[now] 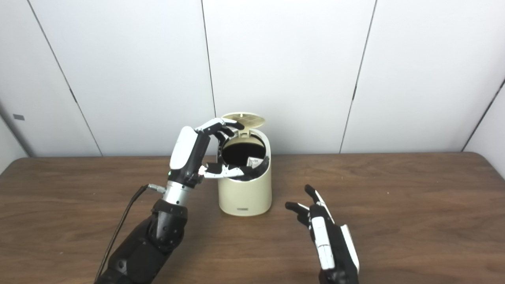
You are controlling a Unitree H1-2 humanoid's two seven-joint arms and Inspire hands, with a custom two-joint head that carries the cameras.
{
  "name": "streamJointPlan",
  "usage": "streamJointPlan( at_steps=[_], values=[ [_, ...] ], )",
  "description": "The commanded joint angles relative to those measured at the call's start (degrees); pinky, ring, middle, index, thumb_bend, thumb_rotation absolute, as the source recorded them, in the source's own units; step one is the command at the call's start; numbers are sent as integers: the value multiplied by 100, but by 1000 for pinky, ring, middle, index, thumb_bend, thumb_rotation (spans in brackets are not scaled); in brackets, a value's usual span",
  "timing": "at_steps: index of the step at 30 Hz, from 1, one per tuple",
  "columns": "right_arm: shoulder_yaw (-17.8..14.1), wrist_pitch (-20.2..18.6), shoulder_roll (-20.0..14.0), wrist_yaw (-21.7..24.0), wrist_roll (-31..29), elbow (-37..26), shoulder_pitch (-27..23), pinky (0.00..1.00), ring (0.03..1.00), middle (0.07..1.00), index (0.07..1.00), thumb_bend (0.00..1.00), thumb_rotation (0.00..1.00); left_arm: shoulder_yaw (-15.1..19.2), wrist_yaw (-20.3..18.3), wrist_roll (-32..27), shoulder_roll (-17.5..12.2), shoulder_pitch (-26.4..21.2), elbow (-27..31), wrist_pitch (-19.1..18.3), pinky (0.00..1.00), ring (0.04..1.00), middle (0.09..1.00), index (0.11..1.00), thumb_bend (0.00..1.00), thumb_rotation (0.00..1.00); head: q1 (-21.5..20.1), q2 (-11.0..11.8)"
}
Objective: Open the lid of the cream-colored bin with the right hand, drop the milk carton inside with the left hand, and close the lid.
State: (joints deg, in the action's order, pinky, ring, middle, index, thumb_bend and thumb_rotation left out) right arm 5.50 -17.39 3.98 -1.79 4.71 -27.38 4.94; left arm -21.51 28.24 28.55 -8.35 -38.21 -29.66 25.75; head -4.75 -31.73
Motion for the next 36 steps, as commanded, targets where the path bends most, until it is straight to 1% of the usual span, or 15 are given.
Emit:
streamJointPlan(
  at_steps=[1, 4, 5, 7, 8, 9, 10, 12, 15, 22, 25, 27, 30, 35, 36],
  values=[
    [-22, 204, 30, 6, -29, -119, -148, 860, 840, 736, 928, 551, 1000, 44, 86, 6, -10, -154, 215, 117, 521, 604, 693, 668, 1000, 196, 3, -10],
    [-46, 228, 28, 4, -55, -124, -149, 848, 831, 741, 925, 563, 1000, -41, 219, -44, -43, -120, 295, 116, 501, 581, 674, 658, 996, 167, 20, -14],
    [-60, 232, 23, 6, -68, -125, -148, 848, 830, 742, 923, 568, 1000, -71, 330, 7, -52, -112, 315, 116, 487, 567, 662, 651, 962, 161, 28, -19],
    [-85, 219, 2, 15, -79, -131, -149, 847, 827, 747, 928, 578, 1000, -168, 655, 183, -86, -95, 376, 117, 448, 517, 626, 627, 822, 95, 33, -29],
    [-96, 203, -14, 23, -80, -138, -149, 841, 824, 750, 931, 579, 1000, -194, 925, 370, -85, -84, 414, 116, 433, 489, 604, 563, 672, 75, 32, -28],
    [-110, 187, -29, 34, -95, -141, -149, 836, 822, 756, 937, 578, 1000, -269, 1247, 507, -99, -88, 461, 117, 393, 444, 519, 530, 582, 30, 35, -33],
    [-122, 177, -46, 49, -117, -142, -149, 835, 825, 761, 941, 582, 1000, -327, 1488, 587, -107, -87, 517, 117, 373, 418, 502, 530, 541, 15, 42, -33],
    [-140, 157, -68, 67, -155, -150, -144, 828, 828, 769, 941, 588, 1000, -413, 1840, 697, -126, -65, 667, 117, 347, 402, 479, 528, 507, 3, 60, -33],
    [-148, 178, -93, 64, -158, -133, -143, 824, 829, 770, 938, 593, 1000, -486, 2027, 729, -180, -4, 899, 116, 350, 404, 468, 528, 499, 0, 90, -40],
    [-222, 231, -165, 92, -256, -51, -185, 813, 823, 776, 944, 596, 1000, -431, 1536, 268, -357, 400, 1699, 116, 389, 426, 481, 508, 500, 0, 151, -59],
    [-231, 250, -218, 127, -290, -7, -199, 814, 837, 790, 945, 595, 1000, -300, 1197, -151, -354, 585, 1927, 116, 410, 435, 486, 501, 501, 0, 159, -67],
    [-226, 241, -244, 129, -278, -7, -205, 804, 840, 795, 941, 600, 1000, -55, 784, -492, -256, 760, 2091, 105, 410, 438, 495, 502, 501, 0, 161, -69],
    [-220, 207, -302, 140, -215, -54, -246, 816, 850, 802, 938, 596, 1000, 324, 196, -869, -134, 1050, 2414, -101, 382, 440, 512, 498, 500, 0, 151, -92],
    [-312, 188, -381, 116, -162, -39, -511, 830, 851, 806, 929, 542, 1000, 914, -367, -1109, 24, 1481, 2773, -422, 346, 423, 520, 511, 497, 0, 189, -93],
    [-337, 152, -420, 127, -149, -39, -601, 837, 857, 814, 932, 547, 1000, 1021, -479, -1191, 47, 1571, 2825, -503, 356, 446, 509, 502, 506, 0, 193, -99]
  ],
)
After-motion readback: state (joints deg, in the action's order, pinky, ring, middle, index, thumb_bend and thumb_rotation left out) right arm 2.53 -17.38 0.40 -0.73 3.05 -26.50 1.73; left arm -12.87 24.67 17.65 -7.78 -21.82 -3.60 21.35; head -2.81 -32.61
